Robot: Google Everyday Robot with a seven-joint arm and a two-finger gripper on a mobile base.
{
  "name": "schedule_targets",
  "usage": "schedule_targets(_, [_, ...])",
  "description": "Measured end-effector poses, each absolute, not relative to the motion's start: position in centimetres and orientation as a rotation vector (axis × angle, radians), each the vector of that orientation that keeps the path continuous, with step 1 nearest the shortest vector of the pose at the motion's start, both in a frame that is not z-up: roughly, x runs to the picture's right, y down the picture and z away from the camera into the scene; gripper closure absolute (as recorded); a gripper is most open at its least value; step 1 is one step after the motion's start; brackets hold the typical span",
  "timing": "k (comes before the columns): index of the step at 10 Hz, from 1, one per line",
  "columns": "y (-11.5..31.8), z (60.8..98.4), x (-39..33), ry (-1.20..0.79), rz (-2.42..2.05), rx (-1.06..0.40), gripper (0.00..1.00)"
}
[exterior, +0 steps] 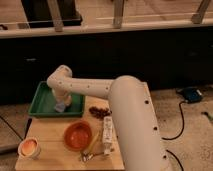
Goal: Wipe tray with sponge
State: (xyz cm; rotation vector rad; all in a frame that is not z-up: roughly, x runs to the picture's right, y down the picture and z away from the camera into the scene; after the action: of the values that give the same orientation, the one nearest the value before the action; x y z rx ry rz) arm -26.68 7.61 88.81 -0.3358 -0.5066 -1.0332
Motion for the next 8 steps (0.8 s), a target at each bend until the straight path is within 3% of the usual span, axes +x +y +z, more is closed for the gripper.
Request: schedule_targets(8, [7.94, 88.79, -26.58, -0.521, -1.065, -0.346, 0.97])
